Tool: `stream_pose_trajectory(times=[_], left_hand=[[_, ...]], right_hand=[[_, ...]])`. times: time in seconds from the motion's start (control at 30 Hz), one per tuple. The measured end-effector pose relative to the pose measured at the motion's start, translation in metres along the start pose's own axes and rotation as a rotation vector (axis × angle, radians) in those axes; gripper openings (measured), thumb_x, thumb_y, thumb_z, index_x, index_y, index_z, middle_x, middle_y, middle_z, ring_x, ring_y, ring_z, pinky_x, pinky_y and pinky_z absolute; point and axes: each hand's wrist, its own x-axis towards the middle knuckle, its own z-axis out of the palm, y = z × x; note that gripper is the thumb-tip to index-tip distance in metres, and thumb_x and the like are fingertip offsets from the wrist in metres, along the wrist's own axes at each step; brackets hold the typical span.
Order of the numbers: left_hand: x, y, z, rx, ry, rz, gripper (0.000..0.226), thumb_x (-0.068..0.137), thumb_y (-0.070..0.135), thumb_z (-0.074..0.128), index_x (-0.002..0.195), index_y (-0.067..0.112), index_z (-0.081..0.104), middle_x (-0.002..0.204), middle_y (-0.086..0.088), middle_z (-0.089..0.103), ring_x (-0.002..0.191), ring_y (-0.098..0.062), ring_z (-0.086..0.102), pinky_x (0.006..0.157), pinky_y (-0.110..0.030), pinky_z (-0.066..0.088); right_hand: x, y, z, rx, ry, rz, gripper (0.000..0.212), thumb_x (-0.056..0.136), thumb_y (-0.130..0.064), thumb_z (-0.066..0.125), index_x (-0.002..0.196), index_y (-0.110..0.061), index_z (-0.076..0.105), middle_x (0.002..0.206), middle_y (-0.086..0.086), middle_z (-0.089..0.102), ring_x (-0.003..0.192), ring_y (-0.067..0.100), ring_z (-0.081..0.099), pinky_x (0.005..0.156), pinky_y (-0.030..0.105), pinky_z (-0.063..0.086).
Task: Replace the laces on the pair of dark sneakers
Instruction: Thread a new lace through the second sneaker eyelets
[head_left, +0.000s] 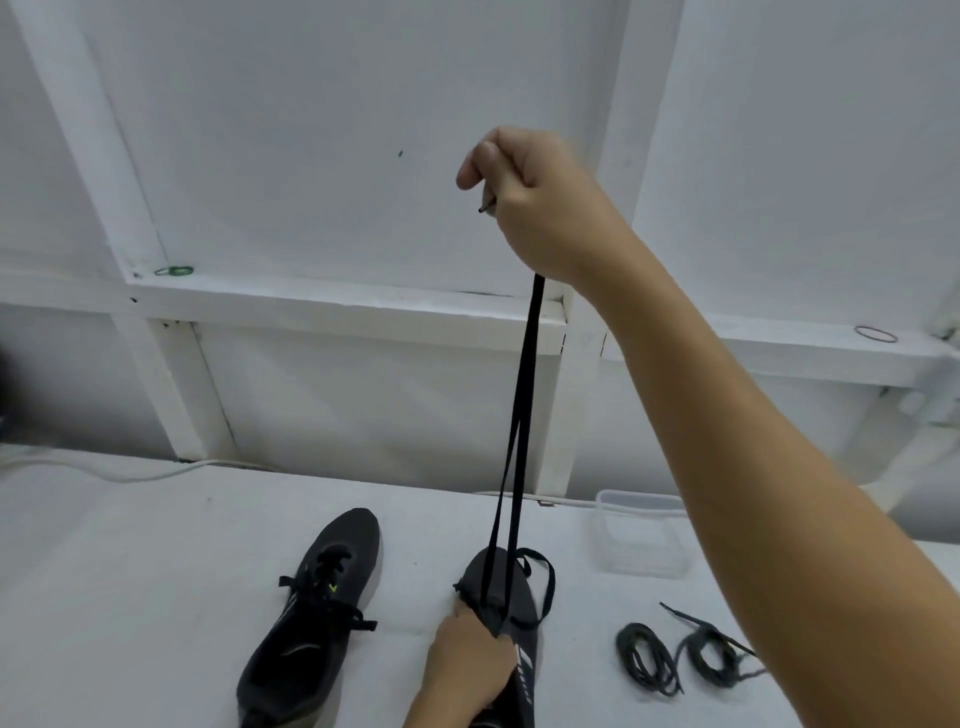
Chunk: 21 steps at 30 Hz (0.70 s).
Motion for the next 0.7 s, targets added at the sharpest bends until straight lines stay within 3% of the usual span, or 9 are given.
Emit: stream_pose_trajectory(times=[0.1,0.2,0.27,0.33,0.4,0.47,0.5,0.6,0.7], left_hand=[[0.003,-0.003,0.001,0.051,0.028,0.019,0.079,0.092,0.039,0.054,0.158,0.012,0.019,0.146,-0.006,0.044,0.130,-0.023,0.048,0.107,-0.032,0.043],[0.007,-0.001,-0.007,0.269,0.208,0.057,0.096,0.089,0.062,0.054,0.160,0.019,0.006,0.160,-0.004,0.017,0.142,-0.028,0.028,0.106,-0.040,0.039],[0.013,0.003,-0.012,0.315,0.287,0.193,0.094,0.087,0.066,0.055,0.159,0.025,0.011,0.154,0.001,0.024,0.138,-0.023,0.027,0.103,-0.036,0.039],[0.020,0.009,-0.015,0.228,0.261,0.327,0.075,0.089,0.059,0.058,0.154,0.030,0.032,0.134,0.009,0.039,0.127,-0.015,0.038,0.095,-0.026,0.040],[0.024,0.013,-0.019,0.132,0.233,0.391,0.041,0.093,0.048,0.059,0.131,0.034,0.059,0.113,0.014,0.047,0.107,-0.008,0.049,0.083,-0.021,0.040],[0.029,0.015,-0.025,0.086,0.224,0.400,0.011,0.095,0.038,0.060,0.100,0.032,0.068,0.098,0.014,0.056,0.089,-0.003,0.054,0.074,-0.019,0.043],[0.030,0.014,-0.028,0.052,0.206,0.379,0.008,0.096,0.033,0.060,0.092,0.031,0.067,0.093,0.015,0.061,0.085,-0.003,0.057,0.073,-0.018,0.046],[0.033,0.010,-0.036,-0.064,0.171,0.306,0.014,0.094,0.034,0.064,0.105,0.026,0.068,0.103,0.010,0.067,0.091,-0.004,0.059,0.072,-0.009,0.044],[0.026,0.000,-0.037,-0.058,0.213,0.247,0.042,0.092,0.046,0.065,0.128,0.025,0.058,0.121,0.006,0.056,0.108,-0.010,0.056,0.086,-0.020,0.040]], right_hand=[[-0.006,0.005,0.005,-0.014,-0.036,0.013,0.032,0.109,-0.021,0.039,0.087,-0.023,0.062,0.071,-0.002,0.054,0.049,0.007,0.042,0.050,0.022,0.034],[-0.017,0.013,0.011,0.005,-0.073,0.037,0.031,0.109,-0.021,0.039,0.089,-0.022,0.063,0.069,0.000,0.051,0.047,0.008,0.038,0.049,0.023,0.032],[-0.021,0.015,0.013,0.042,-0.064,0.040,0.032,0.109,-0.021,0.039,0.087,-0.023,0.062,0.070,0.001,0.050,0.046,0.005,0.037,0.049,0.021,0.031],[-0.024,0.017,0.014,0.080,-0.033,0.050,0.032,0.109,-0.022,0.039,0.087,-0.024,0.062,0.071,-0.001,0.051,0.050,0.004,0.041,0.052,0.021,0.033],[-0.029,0.022,0.017,0.103,0.012,0.074,0.032,0.108,-0.023,0.039,0.090,-0.023,0.065,0.068,-0.010,0.052,0.055,0.000,0.047,0.056,0.020,0.036],[-0.039,0.033,0.024,0.075,0.031,0.110,0.030,0.108,-0.026,0.040,0.094,-0.020,0.066,0.069,-0.016,0.055,0.062,-0.006,0.057,0.057,0.015,0.037],[-0.047,0.043,0.030,0.031,0.019,0.139,0.029,0.107,-0.031,0.041,0.096,-0.020,0.066,0.072,-0.014,0.058,0.068,-0.004,0.060,0.058,0.014,0.038],[-0.084,0.080,0.049,-0.166,-0.123,0.269,0.034,0.099,-0.055,0.052,0.101,-0.023,0.064,0.075,-0.012,0.057,0.073,0.005,0.056,0.062,0.024,0.039],[-0.132,0.118,0.069,-0.296,-0.448,0.421,0.043,0.094,-0.059,0.059,0.088,-0.017,0.067,0.071,-0.007,0.056,0.072,0.016,0.056,0.061,0.029,0.039]])
